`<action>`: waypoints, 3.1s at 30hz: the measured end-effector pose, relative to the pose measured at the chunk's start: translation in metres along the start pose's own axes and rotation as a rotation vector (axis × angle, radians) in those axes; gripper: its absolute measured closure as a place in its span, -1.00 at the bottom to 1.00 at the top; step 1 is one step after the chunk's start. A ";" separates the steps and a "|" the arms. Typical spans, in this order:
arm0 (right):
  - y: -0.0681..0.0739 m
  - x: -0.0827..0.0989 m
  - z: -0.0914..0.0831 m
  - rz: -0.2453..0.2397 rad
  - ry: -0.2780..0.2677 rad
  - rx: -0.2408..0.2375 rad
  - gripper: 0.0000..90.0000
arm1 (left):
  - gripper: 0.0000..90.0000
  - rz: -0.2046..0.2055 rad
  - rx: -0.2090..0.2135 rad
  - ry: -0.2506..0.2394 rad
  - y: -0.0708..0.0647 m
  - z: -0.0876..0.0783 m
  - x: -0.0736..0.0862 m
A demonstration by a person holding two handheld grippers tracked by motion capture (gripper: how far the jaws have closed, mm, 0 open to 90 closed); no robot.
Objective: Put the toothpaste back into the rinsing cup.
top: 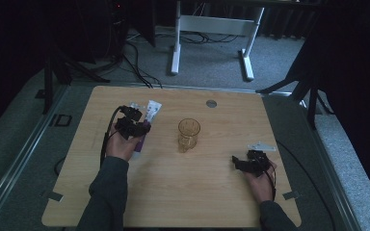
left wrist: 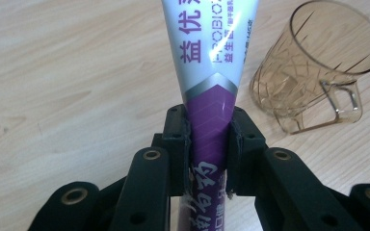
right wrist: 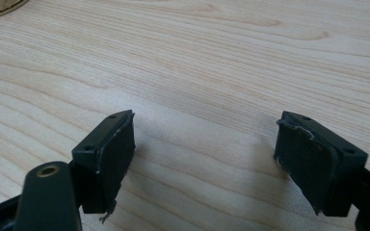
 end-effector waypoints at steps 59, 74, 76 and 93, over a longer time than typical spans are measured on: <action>0.000 0.000 0.000 0.001 0.000 0.000 -0.52 | 0.64 -0.051 0.051 -0.285 -0.013 0.004 -0.045; 0.000 0.000 0.000 0.000 0.000 0.000 -0.52 | 0.64 -0.026 0.061 -0.313 -0.024 0.011 -0.055; 0.000 0.000 0.000 0.001 0.000 0.000 -0.52 | 0.64 -0.015 0.049 -0.311 -0.024 0.011 -0.056; 0.000 0.000 0.000 -0.001 -0.001 0.000 -0.52 | 0.64 0.005 0.045 -0.346 -0.031 0.009 -0.068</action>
Point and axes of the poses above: each handheld gripper's, and its own axes: z roughly forward along the jaws, x roughly out of its underside, y roughly to its left, the point moved 10 cm from there along z, roughly forward along the jaws
